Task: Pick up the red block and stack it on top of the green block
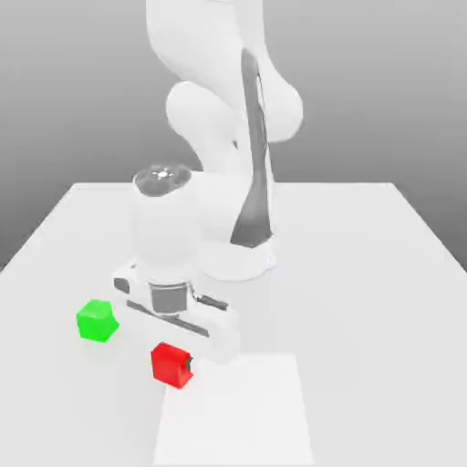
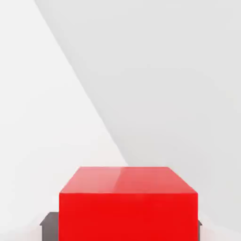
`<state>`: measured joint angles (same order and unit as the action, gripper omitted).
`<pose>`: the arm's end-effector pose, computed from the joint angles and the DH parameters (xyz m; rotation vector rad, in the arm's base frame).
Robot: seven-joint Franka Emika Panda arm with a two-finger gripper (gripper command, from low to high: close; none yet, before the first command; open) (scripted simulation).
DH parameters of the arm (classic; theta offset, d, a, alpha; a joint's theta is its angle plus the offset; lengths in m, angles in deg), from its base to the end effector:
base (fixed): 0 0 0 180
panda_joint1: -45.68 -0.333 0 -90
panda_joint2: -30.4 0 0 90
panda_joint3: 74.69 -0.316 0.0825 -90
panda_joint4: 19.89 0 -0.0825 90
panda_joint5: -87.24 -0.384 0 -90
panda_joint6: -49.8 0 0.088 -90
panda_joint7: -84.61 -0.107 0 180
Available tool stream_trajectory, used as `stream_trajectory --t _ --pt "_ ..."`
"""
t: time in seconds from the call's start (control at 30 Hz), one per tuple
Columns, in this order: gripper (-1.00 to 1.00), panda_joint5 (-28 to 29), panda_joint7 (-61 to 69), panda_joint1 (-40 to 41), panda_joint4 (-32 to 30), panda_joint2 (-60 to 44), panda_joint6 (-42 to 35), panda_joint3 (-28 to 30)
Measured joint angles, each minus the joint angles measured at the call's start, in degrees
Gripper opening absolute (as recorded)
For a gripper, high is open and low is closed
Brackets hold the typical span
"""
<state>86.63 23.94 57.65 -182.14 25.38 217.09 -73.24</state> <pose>0.3528 -0.0852 0.1772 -2.4975 1.9053 -0.0005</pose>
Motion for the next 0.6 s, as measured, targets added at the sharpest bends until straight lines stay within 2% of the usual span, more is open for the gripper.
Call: stream_trajectory --t 0.1,0.43,0.6 --pt "-1.00 0.78 -0.75 0.17 -0.90 6.06 -5.16 0.16" --pt "-1.00 7.00 -23.10 21.95 -6.20 19.66 -13.30 8.86" --pt "-1.00 5.24 -24.31 23.37 -6.55 13.26 -6.56 10.74"
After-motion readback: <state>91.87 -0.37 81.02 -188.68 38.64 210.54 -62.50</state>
